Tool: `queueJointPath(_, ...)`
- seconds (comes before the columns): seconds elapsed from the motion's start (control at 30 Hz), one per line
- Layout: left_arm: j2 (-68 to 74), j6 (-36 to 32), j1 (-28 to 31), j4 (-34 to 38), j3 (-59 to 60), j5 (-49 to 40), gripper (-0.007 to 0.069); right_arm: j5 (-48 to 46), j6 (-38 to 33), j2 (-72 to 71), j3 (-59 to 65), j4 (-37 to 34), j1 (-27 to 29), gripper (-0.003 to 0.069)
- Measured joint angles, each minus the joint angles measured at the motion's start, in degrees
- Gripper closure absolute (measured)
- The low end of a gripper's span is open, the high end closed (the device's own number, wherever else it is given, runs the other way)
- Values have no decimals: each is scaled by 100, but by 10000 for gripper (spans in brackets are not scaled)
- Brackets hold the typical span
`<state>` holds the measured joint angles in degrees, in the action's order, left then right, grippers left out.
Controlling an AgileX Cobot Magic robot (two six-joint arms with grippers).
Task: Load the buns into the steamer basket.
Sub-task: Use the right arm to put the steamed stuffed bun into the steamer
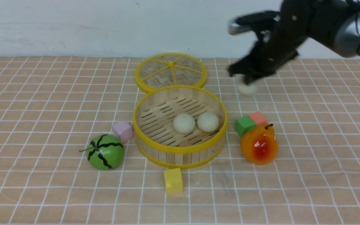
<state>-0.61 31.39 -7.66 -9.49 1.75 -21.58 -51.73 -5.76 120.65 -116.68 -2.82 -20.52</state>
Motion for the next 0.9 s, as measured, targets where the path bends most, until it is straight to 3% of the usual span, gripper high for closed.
queueJointPath(0.2,0,0,0,0,0,0,386,1190,-528,404,-221,-442,-692,650)
queueJointPath(0.4,0,0,0,0,0,0,386,1100,-1021,915,-221,-1083,-1099,650)
queueJointPath(0.6,0,0,0,0,0,0,386,1123,-1320,1193,-221,-1234,-1303,650)
queueJointPath(0.8,0,0,0,0,0,0,386,1312,-1326,1384,-221,-1249,-1316,607)
queueJointPath(0.9,0,0,0,0,0,0,386,1316,-1268,1388,-221,-1254,-1316,529)
